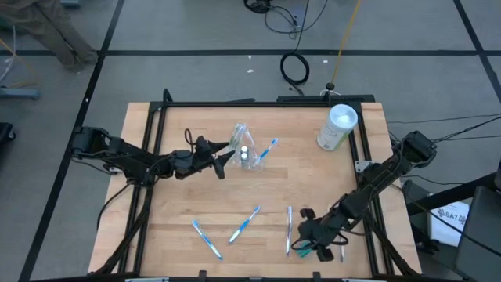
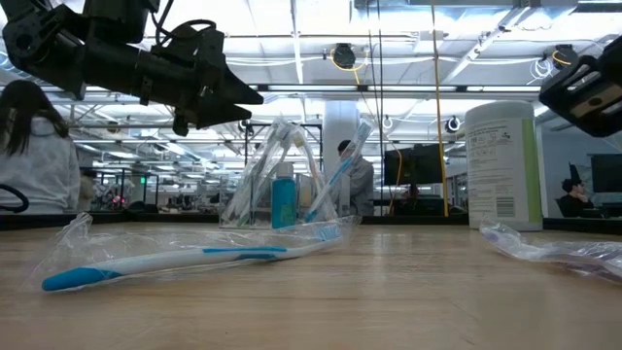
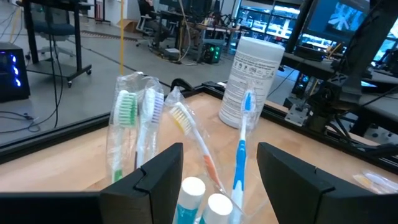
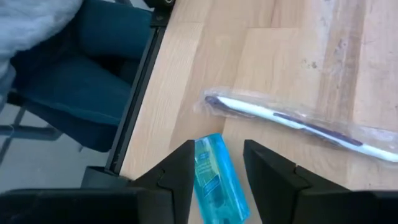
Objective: Pick & Place toothbrushing station
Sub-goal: Put the blue mouthwash into the middle section of the transparent organizer
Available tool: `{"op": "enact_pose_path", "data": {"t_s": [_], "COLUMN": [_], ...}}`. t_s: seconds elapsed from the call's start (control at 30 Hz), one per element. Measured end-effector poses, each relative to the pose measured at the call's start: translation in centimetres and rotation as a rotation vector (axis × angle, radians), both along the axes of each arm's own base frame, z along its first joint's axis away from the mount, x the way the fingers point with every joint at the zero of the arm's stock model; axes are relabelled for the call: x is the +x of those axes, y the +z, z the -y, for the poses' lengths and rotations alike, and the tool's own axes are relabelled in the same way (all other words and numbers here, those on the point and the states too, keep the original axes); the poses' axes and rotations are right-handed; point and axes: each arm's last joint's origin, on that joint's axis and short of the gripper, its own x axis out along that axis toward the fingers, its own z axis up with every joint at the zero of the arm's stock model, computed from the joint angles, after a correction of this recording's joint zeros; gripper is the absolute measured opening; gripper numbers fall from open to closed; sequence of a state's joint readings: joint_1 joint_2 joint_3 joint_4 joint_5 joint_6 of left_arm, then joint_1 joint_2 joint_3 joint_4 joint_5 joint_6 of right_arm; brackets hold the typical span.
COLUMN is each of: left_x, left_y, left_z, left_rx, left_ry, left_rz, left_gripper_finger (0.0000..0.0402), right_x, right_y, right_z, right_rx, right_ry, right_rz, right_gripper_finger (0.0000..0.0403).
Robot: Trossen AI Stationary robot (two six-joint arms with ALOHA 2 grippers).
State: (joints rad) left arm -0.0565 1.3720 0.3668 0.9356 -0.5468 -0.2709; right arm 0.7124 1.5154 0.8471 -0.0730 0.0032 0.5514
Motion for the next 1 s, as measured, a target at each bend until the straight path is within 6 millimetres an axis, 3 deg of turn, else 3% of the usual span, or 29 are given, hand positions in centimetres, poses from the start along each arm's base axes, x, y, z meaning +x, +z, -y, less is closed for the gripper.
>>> {"op": "enact_pose_path", "data": {"t_s": [0.37, 0.73, 1.0], "left_x": [0.0, 0.0, 0.0], "left_y": [0.0, -0.1, -0.1], "left_z": [0.0, 0.0, 0.0], "left_rx": [-0.024, -0.019, -0.018], "left_ry": [0.002, 0.002, 0.004], "left_rz": [0.009, 0.004, 0.004], "left_gripper_finger": [0.0214, 0.0214, 0.0214], "right_x": [-1.1, -4.2, -4.6], "right_y": [-0.5, -3.7, -4.6], "right_z": [-0.3, 0.2, 0.7], "right_rx": [-0.092, -0.188, -0.224], "right_ry": [0.059, 0.117, 0.18], "right_rz": [-0.029, -0.134, -0.059], "right_gripper_finger": [0.0196, 0.0184, 0.0169]}}
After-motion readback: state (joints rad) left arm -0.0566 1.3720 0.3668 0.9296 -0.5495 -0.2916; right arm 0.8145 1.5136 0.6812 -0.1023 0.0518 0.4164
